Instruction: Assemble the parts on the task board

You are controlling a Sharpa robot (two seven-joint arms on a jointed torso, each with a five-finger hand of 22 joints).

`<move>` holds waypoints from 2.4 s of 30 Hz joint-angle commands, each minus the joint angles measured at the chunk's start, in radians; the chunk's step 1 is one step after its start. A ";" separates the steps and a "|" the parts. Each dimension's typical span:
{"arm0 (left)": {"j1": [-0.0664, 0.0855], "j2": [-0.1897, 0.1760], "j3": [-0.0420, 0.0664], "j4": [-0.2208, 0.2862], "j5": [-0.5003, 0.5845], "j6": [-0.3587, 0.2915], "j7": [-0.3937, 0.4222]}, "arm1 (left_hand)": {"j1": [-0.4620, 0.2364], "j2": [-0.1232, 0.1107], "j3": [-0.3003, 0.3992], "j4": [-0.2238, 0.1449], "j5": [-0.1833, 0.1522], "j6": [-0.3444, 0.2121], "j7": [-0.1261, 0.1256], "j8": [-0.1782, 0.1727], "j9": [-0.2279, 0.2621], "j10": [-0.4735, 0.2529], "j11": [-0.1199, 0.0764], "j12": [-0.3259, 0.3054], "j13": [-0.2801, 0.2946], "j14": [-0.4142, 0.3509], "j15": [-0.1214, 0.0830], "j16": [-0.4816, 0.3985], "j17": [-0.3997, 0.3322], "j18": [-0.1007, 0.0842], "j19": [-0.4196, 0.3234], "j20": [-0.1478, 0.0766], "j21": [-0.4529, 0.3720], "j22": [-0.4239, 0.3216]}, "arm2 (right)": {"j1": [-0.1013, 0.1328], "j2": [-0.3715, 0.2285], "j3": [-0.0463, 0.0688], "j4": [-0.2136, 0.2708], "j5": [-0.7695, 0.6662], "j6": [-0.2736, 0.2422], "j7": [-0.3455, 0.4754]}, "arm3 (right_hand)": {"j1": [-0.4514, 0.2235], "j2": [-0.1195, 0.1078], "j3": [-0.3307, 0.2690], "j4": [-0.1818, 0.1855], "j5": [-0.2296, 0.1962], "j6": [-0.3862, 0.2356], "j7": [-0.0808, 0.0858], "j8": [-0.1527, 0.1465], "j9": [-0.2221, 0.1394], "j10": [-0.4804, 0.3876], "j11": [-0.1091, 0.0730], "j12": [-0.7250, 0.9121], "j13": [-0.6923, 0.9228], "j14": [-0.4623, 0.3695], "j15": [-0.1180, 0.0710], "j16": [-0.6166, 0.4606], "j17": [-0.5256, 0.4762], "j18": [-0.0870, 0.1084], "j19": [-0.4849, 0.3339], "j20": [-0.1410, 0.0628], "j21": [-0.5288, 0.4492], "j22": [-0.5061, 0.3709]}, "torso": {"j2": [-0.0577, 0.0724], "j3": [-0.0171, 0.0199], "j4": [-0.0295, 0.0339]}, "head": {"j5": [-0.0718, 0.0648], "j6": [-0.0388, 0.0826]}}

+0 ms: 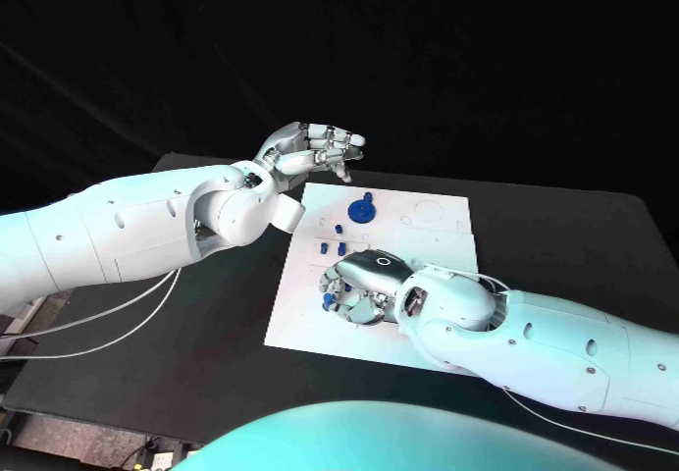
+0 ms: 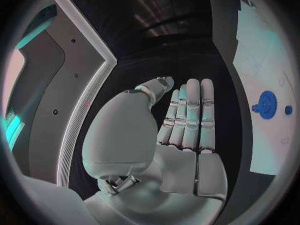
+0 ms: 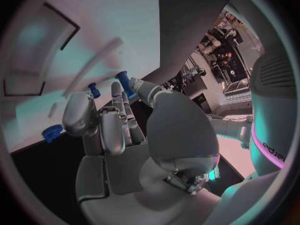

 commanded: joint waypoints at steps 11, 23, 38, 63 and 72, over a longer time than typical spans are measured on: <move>0.001 -0.004 0.000 0.001 -0.002 0.016 0.004 | -0.003 0.002 -0.006 0.000 0.004 -0.005 0.002 -0.004 0.002 -0.008 0.001 0.004 0.001 -0.006 0.002 -0.002 -0.001 0.013 0.000 0.004 -0.004 -0.001 | 0.034 -0.184 0.017 0.146 0.260 -0.214 0.077 | 0.015 -0.016 -0.016 0.001 0.010 -0.016 -0.003 -0.025 -0.007 0.046 -0.012 0.030 0.021 0.023 -0.004 -0.006 -0.005 -0.009 0.002 -0.001 0.000 0.024 | -0.004 -0.0011 -0.0046 | -0.019 0.000; 0.000 -0.018 -0.002 0.004 -0.002 0.011 0.006 | -0.004 0.001 -0.007 0.000 0.003 -0.006 0.002 -0.005 0.002 -0.009 0.001 0.004 0.001 -0.007 0.002 -0.002 -0.001 0.013 0.000 0.004 -0.005 -0.002 | 0.087 -0.483 0.020 0.221 0.636 -0.096 0.009 | -0.036 0.015 -0.175 0.099 0.107 0.035 -0.058 0.182 0.132 0.070 -0.075 0.715 0.660 0.048 -0.055 0.043 0.057 -0.046 0.085 -0.047 0.180 0.131 | -0.023 -0.0061 -0.0413 | -0.069 0.011; 0.000 -0.006 -0.004 -0.001 -0.002 0.012 0.009 | -0.004 0.001 -0.007 0.000 0.004 -0.007 0.003 -0.005 0.002 -0.009 0.001 0.004 0.000 -0.007 0.002 -0.002 -0.002 0.013 0.000 0.004 -0.005 -0.002 | 0.020 -0.573 0.011 0.284 0.387 -0.109 -0.225 | -0.120 -0.025 -0.289 0.253 0.121 -0.010 -0.056 0.199 0.190 0.106 -0.066 0.867 0.867 0.059 -0.048 0.083 0.122 -0.061 0.112 -0.042 0.253 0.175 | -0.035 -0.0111 -0.0525 | -0.090 0.008; 0.000 -0.012 -0.005 0.006 -0.001 0.020 0.006 | -0.004 0.001 -0.008 0.001 0.004 -0.010 0.004 -0.007 0.001 -0.011 0.002 0.005 0.000 -0.007 0.003 -0.002 -0.002 0.013 0.001 0.004 -0.006 -0.003 | -0.032 -0.428 0.010 0.195 0.250 -0.107 -0.306 | -0.085 -0.032 -0.332 0.284 0.111 -0.010 -0.059 0.211 0.210 0.112 -0.068 0.880 0.899 0.056 -0.050 0.083 0.117 -0.060 0.110 -0.043 0.249 0.177 | -0.031 -0.0113 -0.0496 | -0.089 0.009; 0.000 -0.015 -0.005 0.007 -0.002 0.021 0.001 | -0.004 0.002 -0.007 0.000 0.005 -0.011 0.004 -0.007 0.002 -0.011 0.002 0.005 0.000 -0.007 0.003 -0.002 -0.002 0.013 0.001 0.004 -0.006 -0.003 | -0.041 -0.397 0.009 0.170 0.230 -0.085 -0.317 | -0.085 -0.031 -0.340 0.288 0.107 -0.007 -0.060 0.214 0.214 0.113 -0.069 0.882 0.903 0.056 -0.050 0.082 0.115 -0.060 0.109 -0.043 0.246 0.176 | -0.031 -0.0113 -0.0506 | -0.084 0.008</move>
